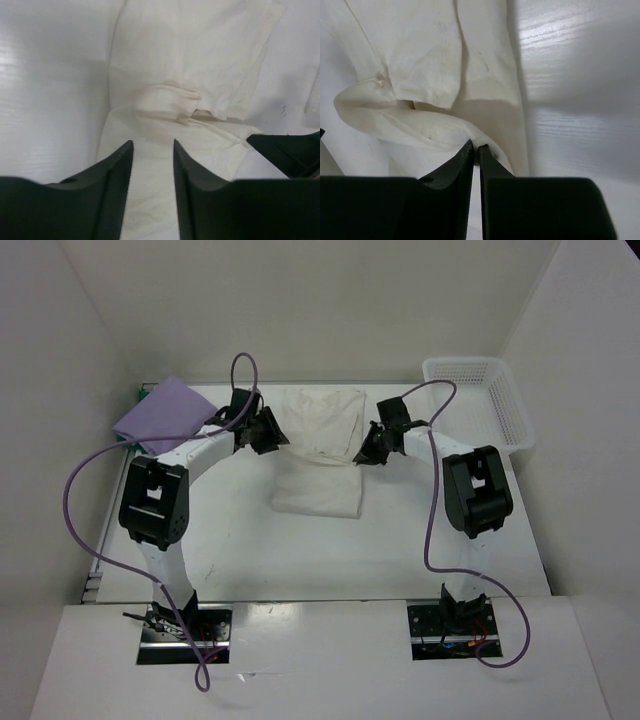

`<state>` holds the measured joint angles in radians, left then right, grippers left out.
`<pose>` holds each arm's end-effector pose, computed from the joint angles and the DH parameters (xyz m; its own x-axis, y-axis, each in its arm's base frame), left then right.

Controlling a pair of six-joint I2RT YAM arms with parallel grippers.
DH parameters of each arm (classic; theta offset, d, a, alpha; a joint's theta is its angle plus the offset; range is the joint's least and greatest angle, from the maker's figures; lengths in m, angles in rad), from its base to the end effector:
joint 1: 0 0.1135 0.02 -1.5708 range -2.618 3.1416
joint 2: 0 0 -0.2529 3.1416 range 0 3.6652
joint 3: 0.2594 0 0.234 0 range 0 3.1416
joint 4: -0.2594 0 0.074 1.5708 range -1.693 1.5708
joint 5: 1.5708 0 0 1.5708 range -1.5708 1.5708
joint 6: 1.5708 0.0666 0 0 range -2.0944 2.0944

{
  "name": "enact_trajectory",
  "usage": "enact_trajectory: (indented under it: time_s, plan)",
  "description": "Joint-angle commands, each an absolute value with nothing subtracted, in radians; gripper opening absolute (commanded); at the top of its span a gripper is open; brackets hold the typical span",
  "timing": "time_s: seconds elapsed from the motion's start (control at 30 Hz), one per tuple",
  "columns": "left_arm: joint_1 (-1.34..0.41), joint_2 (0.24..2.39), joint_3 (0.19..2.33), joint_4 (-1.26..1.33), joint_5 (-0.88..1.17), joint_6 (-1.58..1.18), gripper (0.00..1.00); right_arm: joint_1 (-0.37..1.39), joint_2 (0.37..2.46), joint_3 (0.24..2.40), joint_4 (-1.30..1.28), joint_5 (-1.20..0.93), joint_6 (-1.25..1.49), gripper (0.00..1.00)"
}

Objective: Fold and stack the t-shirts
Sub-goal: Fold the folded rectangular tshirt in 1/3 of the way

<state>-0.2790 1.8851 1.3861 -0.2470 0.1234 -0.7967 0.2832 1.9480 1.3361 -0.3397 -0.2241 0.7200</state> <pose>0.4096 -0.1259 0.2034 -0.7137 -0.5337 -0.4537 -0.2147 0.7832 -0.5835 0.3928 0.1297 0.1547 -0.8491 0.4225 -0.3170 0.2177 0.8268 0.5187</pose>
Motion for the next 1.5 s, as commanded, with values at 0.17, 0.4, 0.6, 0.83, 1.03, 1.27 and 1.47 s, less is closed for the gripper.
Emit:
enact_trajectory:
  time_s: [0.17,0.4,0.6,0.83,1.03,1.27,1.47]
  plan:
    - [-0.239,1.82,1.378,-0.169,0.179,-0.755,0.62,0.273,1.93,1.397,-0.325,-0.172,0.703,0.36]
    - [-0.342,1.625,1.102,-0.077,0.354,-0.889,0.45,0.319,1.782,1.362,-0.333,-0.15,0.693,0.35]
    - [-0.393,1.614,0.95,-0.021,0.4,-0.934,0.44,0.452,1.903,1.397,-0.293,-0.219,0.703,0.1]
    - [-0.393,1.701,0.891,-0.04,0.339,-0.87,0.44,0.411,2.16,1.606,-0.291,-0.322,0.684,0.08]
    - [-0.38,1.665,0.848,-0.081,0.267,-0.848,0.46,0.357,2.293,1.739,-0.281,-0.348,0.686,0.07]
    - [-0.345,1.539,0.816,-0.137,0.209,-0.83,0.62,0.336,2.244,1.726,-0.301,-0.405,0.695,0.07]
    - [-0.333,1.462,0.787,-0.104,0.201,-0.848,0.63,0.354,1.932,1.483,-0.259,-0.347,0.722,0.33]
